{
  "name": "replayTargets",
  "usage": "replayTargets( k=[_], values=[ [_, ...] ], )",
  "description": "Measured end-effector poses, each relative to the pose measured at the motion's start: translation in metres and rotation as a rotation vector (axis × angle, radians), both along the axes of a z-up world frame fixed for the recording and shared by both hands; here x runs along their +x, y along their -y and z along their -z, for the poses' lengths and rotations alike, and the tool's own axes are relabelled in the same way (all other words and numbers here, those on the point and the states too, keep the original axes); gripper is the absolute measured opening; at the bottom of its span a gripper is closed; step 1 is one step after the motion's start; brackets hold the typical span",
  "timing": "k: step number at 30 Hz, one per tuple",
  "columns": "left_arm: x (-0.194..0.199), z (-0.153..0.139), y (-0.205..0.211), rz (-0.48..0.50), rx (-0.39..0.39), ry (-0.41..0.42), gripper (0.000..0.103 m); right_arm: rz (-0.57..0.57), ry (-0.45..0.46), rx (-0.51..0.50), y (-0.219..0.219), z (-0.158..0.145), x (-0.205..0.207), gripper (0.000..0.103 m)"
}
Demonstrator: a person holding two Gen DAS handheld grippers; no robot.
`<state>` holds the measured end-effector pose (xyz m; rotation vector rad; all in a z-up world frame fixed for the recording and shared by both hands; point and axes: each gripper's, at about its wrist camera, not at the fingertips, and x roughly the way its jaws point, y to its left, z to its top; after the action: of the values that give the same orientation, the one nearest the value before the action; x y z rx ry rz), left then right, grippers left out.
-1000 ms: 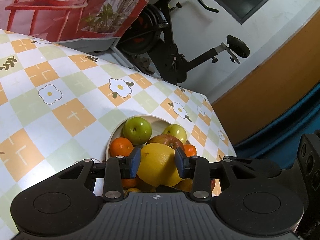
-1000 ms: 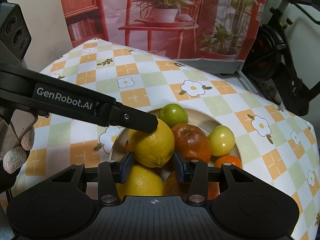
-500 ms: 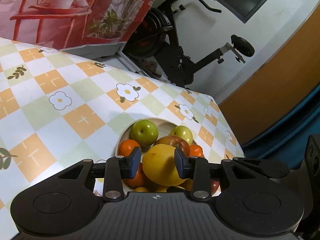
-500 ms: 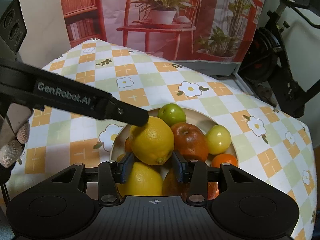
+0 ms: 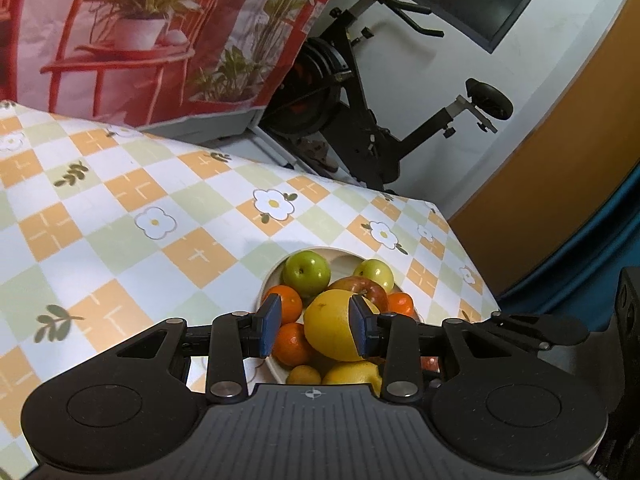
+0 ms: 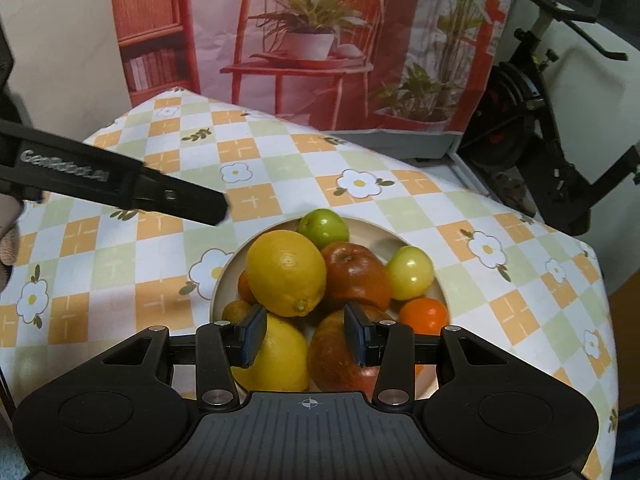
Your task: Organize fruits
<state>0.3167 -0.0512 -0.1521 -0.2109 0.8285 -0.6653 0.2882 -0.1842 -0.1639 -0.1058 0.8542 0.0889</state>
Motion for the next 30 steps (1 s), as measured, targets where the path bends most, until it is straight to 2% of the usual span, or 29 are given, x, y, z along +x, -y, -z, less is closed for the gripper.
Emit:
replayTargets(
  k=[5, 8, 10, 14, 16, 17, 19, 20, 25, 30],
  values=[
    [-0.015, -0.017, -0.009, -0.027, 0.047, 0.057, 0.041, 0.037, 0.050, 0.021, 0.007, -0.012, -0.015, 0.040],
    [-0.026, -0.028, -0.015, -0.051, 0.072, 0.095, 0.053, 0.060, 0.095, 0.040, 0.010, -0.022, -0.026, 0.046],
    [-0.034, -0.037, -0.019, -0.070, 0.083, 0.125, 0.066, 0.079, 0.132, 0.050, 0.012, -0.030, -0.034, 0.055],
    [-0.049, -0.055, -0.029, -0.093, 0.090, 0.178, 0.081, 0.107, 0.201, 0.081, 0.015, -0.045, -0.052, 0.074],
    [-0.057, -0.064, -0.033, -0.109, 0.100, 0.202, 0.092, 0.118, 0.234, 0.091, 0.016, -0.052, -0.060, 0.085],
    [-0.061, -0.069, -0.035, -0.117, 0.105, 0.218, 0.093, 0.124, 0.251, 0.093, 0.017, -0.055, -0.064, 0.087],
    [-0.070, -0.077, -0.035, -0.134, 0.122, 0.246, 0.096, 0.133, 0.279, 0.098, 0.017, -0.062, -0.072, 0.100],
    [-0.074, -0.081, -0.035, -0.144, 0.137, 0.259, 0.097, 0.139, 0.296, 0.106, 0.018, -0.066, -0.077, 0.103],
    [-0.098, -0.102, -0.036, -0.178, 0.204, 0.346, 0.102, 0.162, 0.343, 0.136, 0.021, -0.079, -0.095, 0.102],
    [-0.121, -0.121, -0.036, -0.198, 0.230, 0.417, 0.103, 0.171, 0.398, 0.163, 0.021, -0.091, -0.114, 0.102]
  ],
)
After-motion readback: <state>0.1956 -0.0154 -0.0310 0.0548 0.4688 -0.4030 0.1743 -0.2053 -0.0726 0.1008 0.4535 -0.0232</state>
